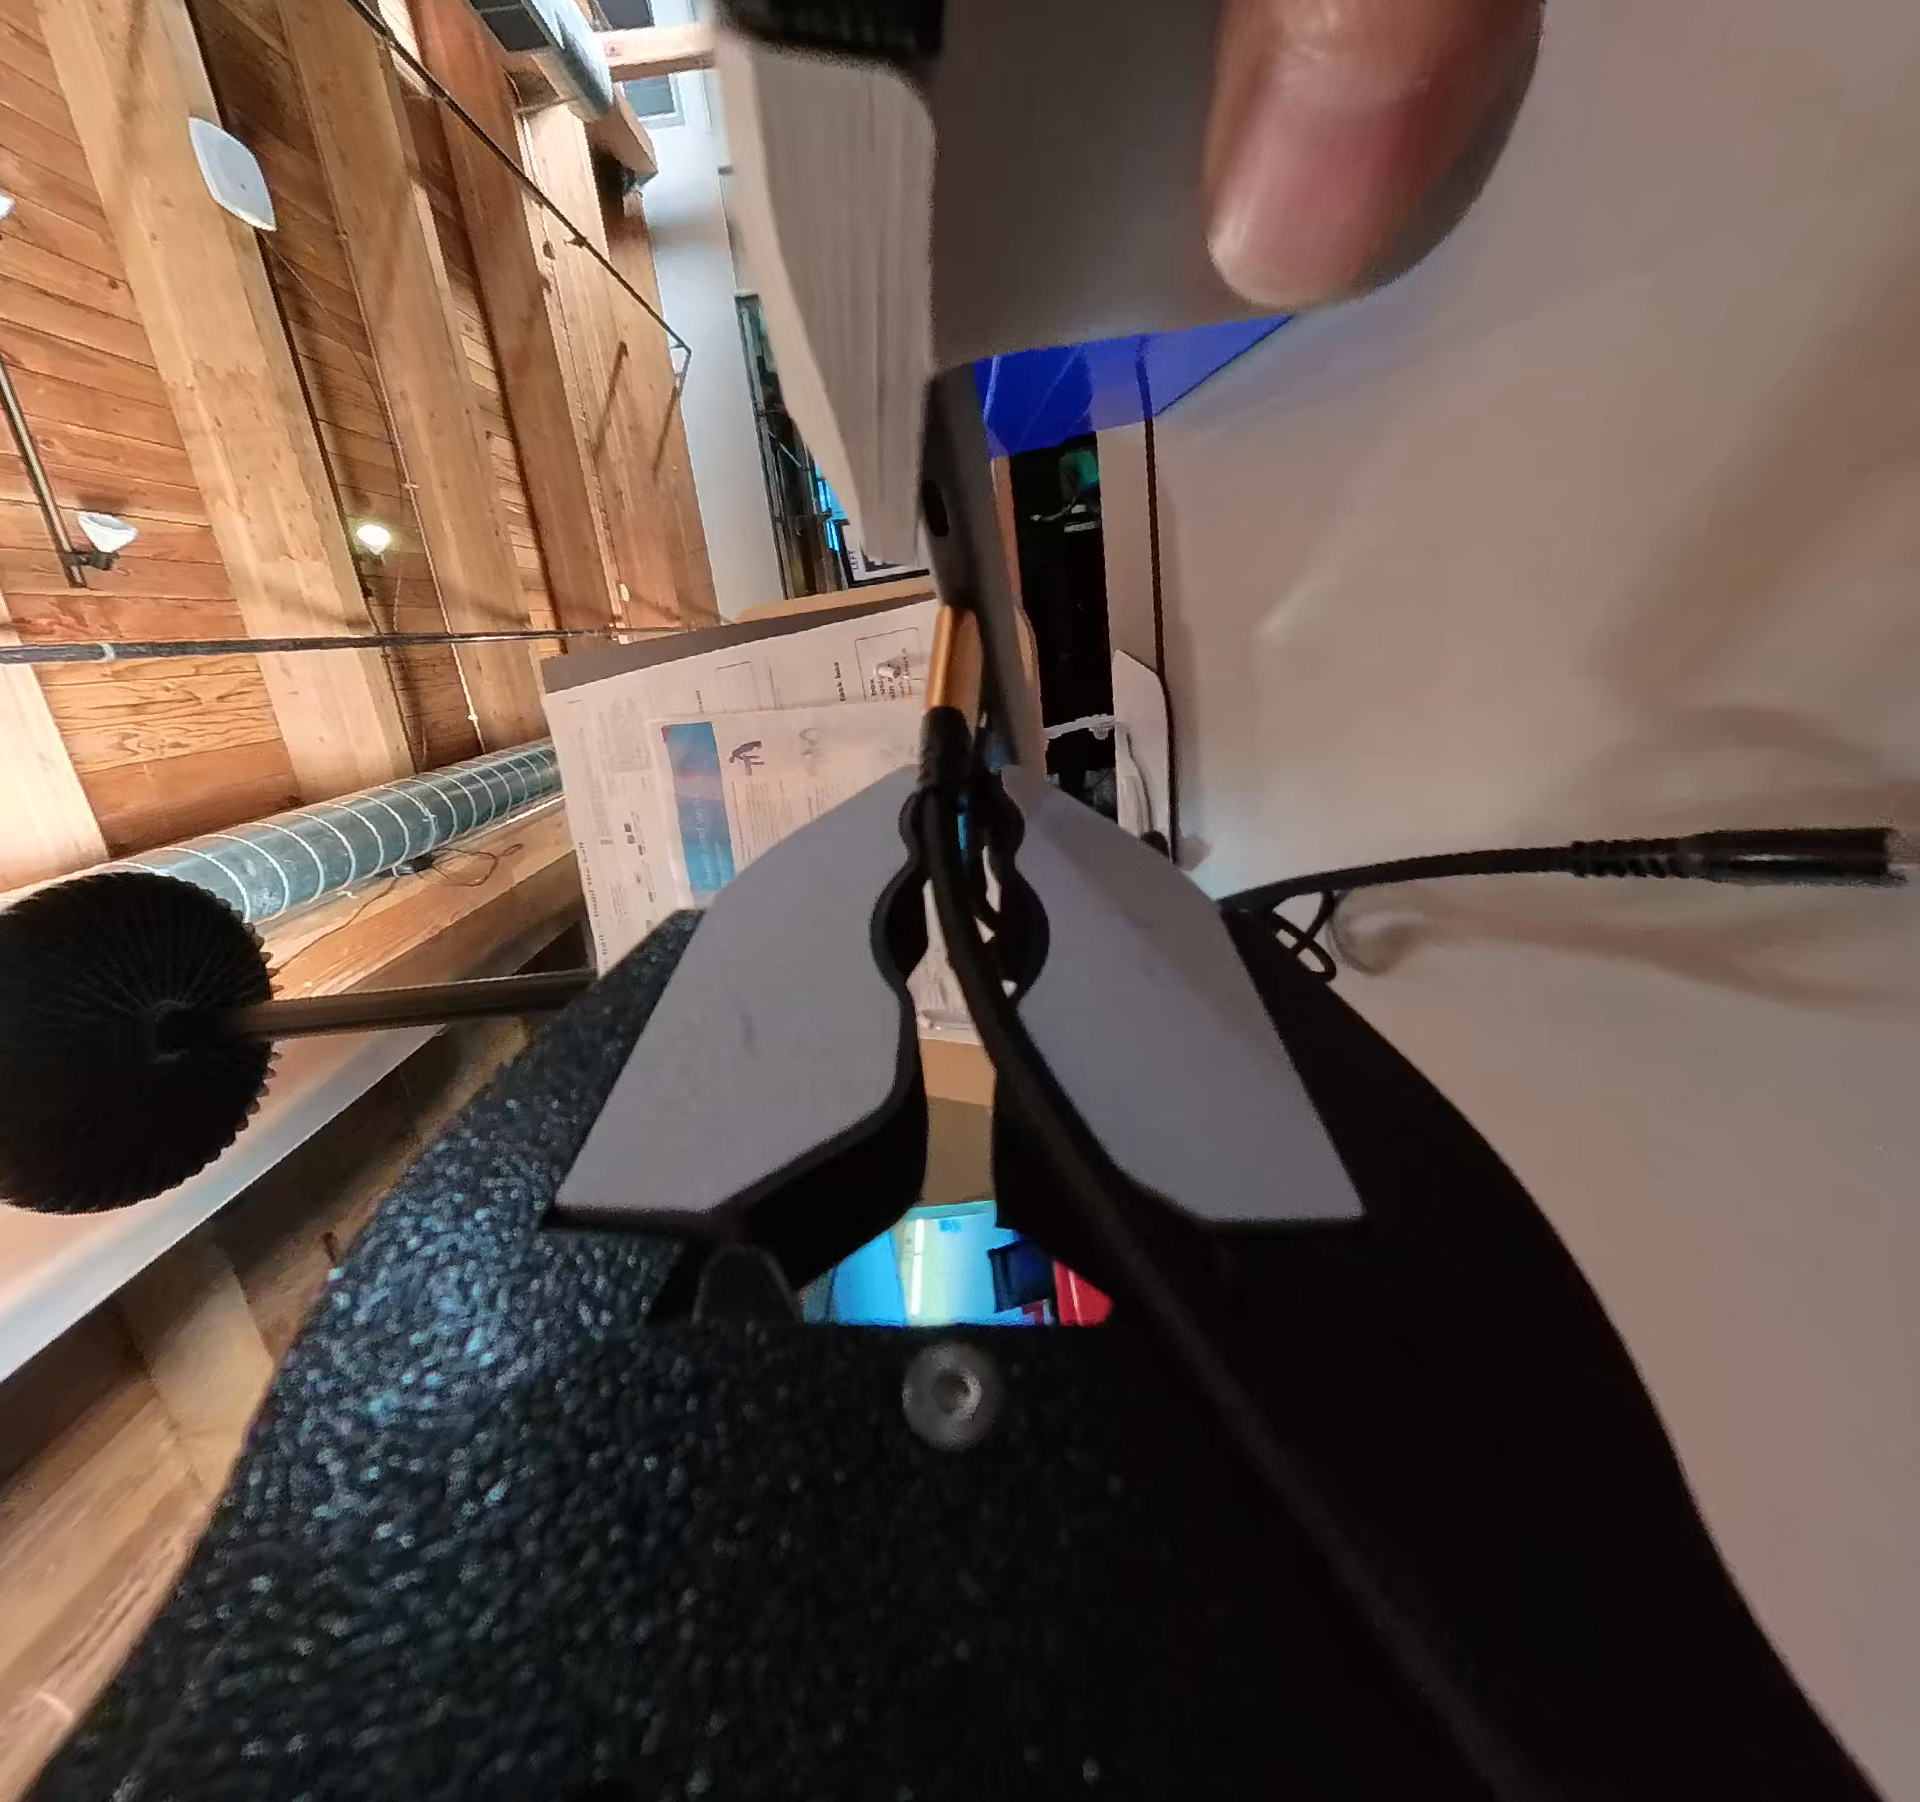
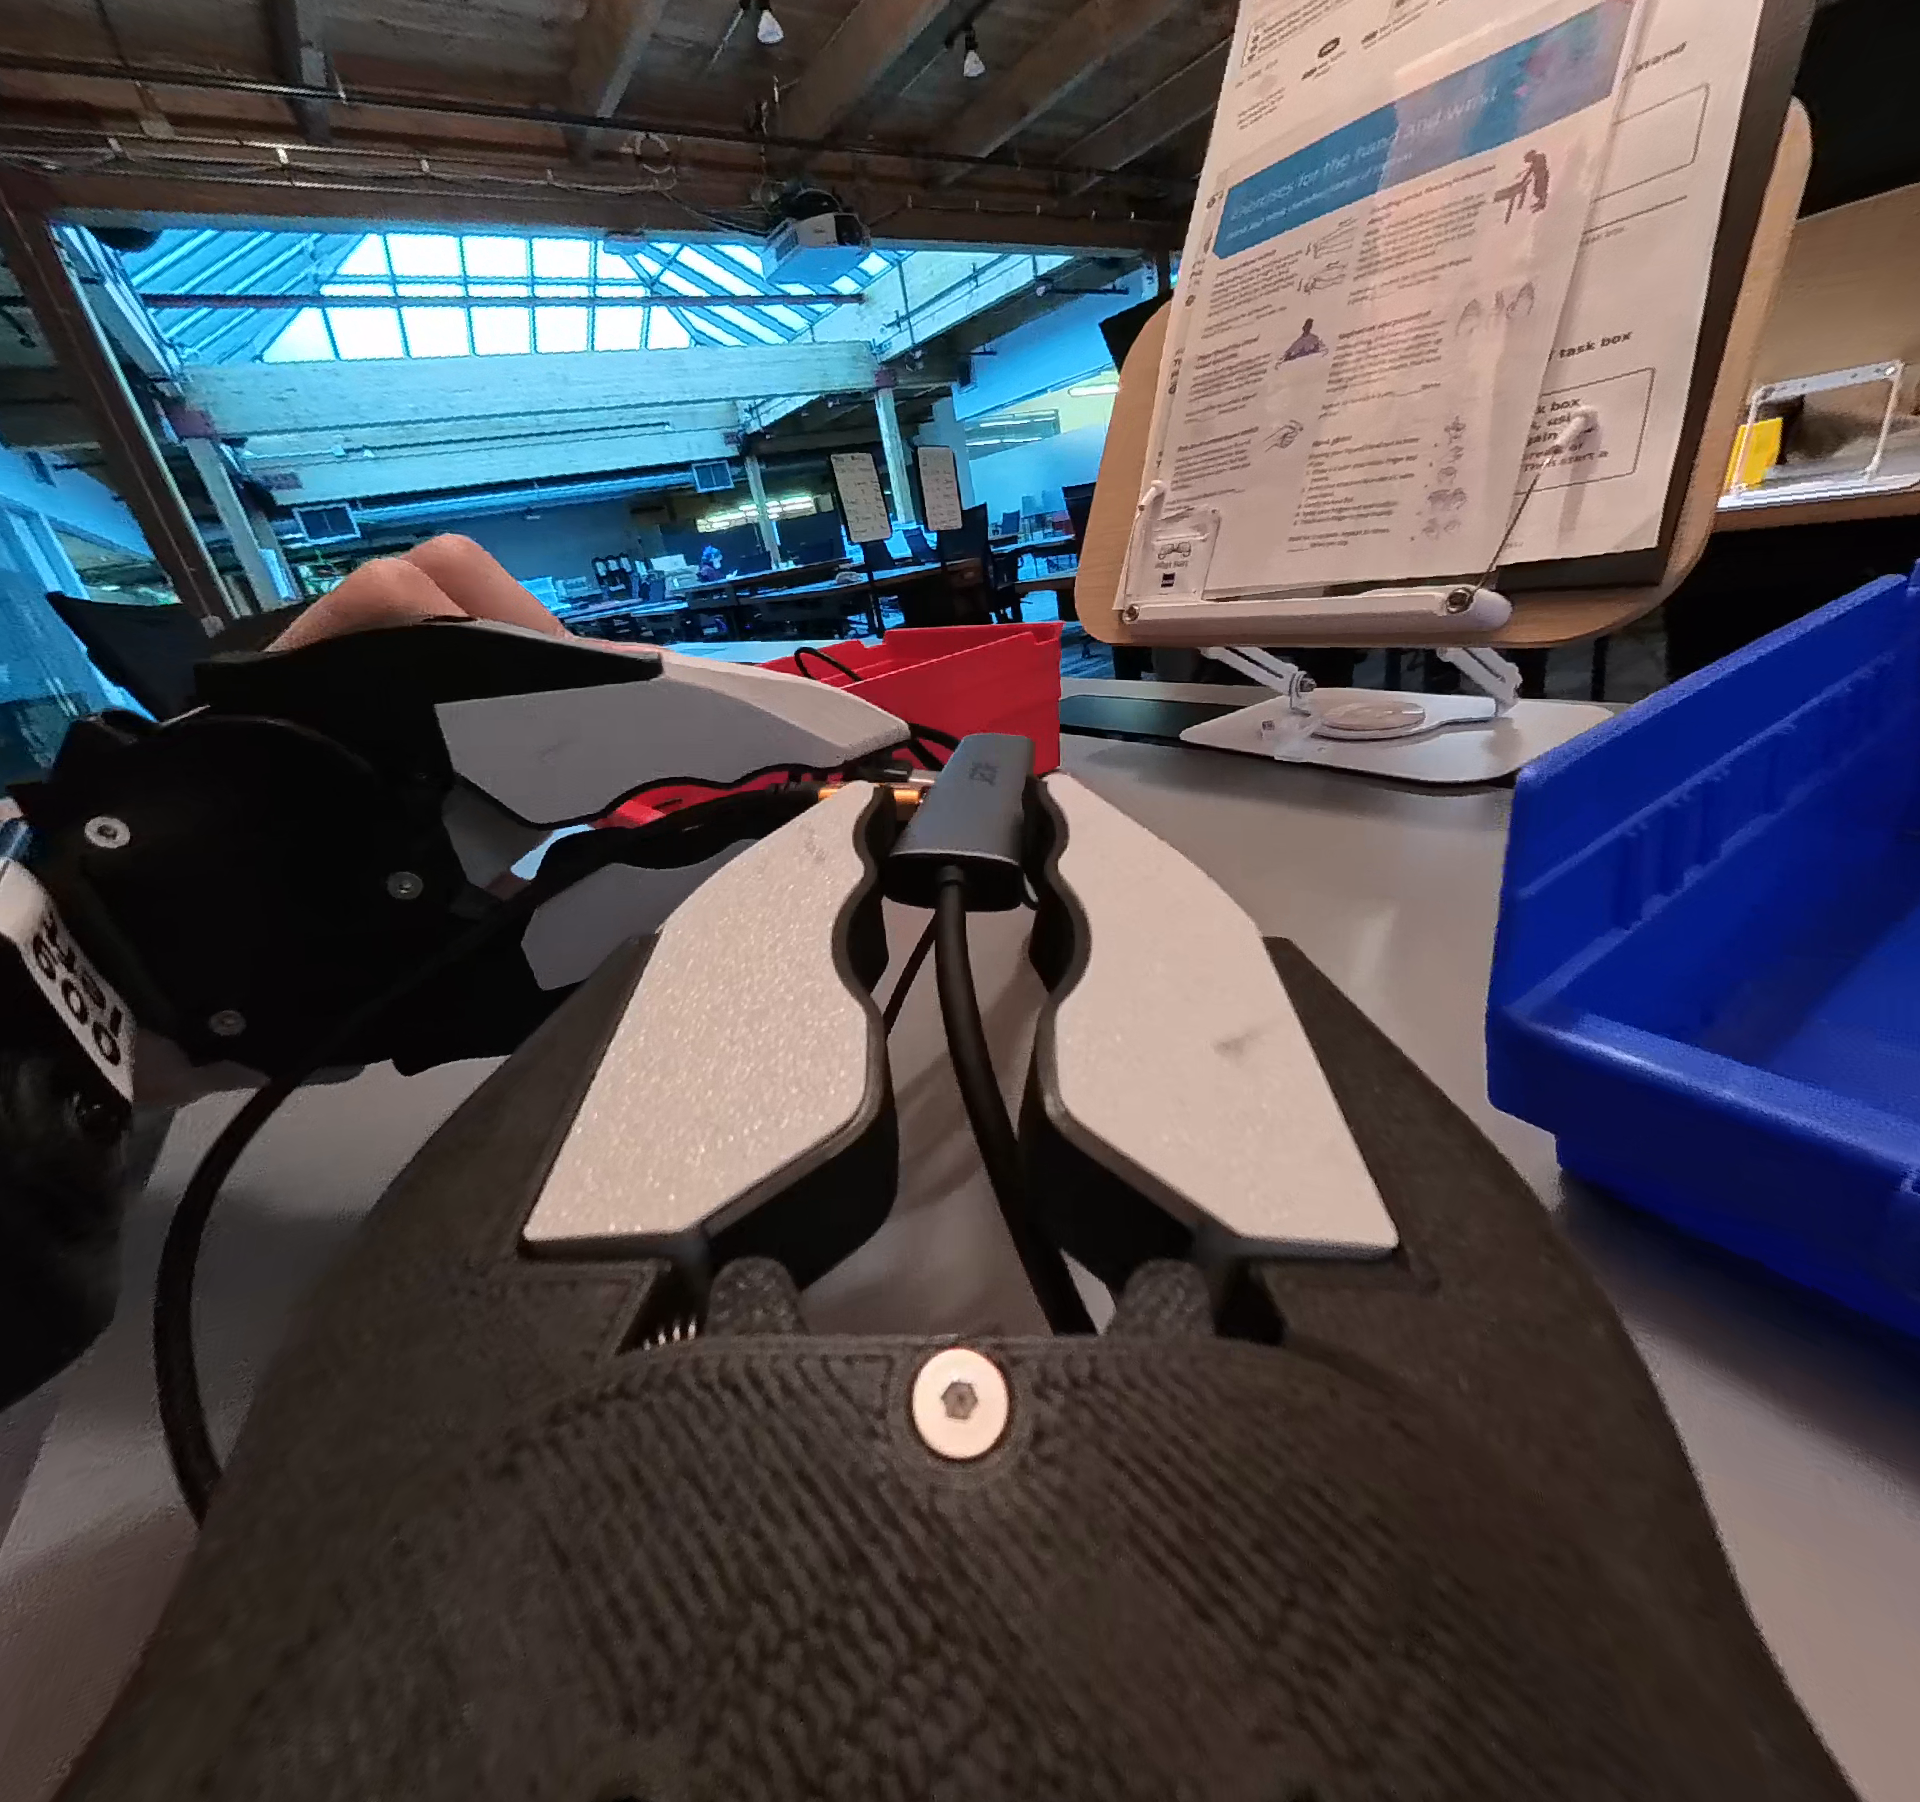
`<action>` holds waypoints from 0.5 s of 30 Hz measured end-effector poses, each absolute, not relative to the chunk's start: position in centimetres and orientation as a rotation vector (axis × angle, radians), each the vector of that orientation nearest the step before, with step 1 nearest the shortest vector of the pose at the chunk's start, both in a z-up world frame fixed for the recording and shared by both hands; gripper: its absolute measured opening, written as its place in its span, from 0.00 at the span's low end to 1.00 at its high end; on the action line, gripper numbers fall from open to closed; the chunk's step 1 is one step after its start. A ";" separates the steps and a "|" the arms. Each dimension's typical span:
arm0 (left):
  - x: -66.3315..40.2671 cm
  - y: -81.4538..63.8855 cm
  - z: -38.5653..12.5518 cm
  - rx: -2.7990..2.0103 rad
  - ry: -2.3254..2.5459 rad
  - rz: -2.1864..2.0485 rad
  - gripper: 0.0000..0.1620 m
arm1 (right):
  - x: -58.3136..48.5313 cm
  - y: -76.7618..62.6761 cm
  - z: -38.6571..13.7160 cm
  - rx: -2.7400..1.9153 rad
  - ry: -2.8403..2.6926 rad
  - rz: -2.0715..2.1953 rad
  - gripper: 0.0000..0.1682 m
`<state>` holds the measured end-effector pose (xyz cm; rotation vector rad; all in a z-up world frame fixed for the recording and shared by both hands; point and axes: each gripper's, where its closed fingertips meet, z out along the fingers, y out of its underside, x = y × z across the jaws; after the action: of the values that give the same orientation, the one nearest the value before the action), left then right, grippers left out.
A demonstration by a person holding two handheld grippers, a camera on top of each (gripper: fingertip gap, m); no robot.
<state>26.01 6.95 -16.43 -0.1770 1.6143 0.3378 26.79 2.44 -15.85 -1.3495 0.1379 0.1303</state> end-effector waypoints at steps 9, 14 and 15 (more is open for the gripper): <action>26.1 7.0 -16.5 -0.300 1.635 0.234 0.04 | 26.5 2.5 -15.5 -1.313 0.119 0.117 0.14; 26.0 6.7 -16.9 -0.293 1.650 0.189 0.04 | 26.1 2.3 -15.3 -1.295 0.104 0.193 0.15; 26.0 6.6 -17.0 -0.286 1.654 0.184 0.04 | 25.9 2.3 -15.3 -1.295 0.096 0.213 0.15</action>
<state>26.01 6.61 -17.01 -0.2857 1.6545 0.1842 25.92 2.27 -15.30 -1.2948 0.0962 0.2134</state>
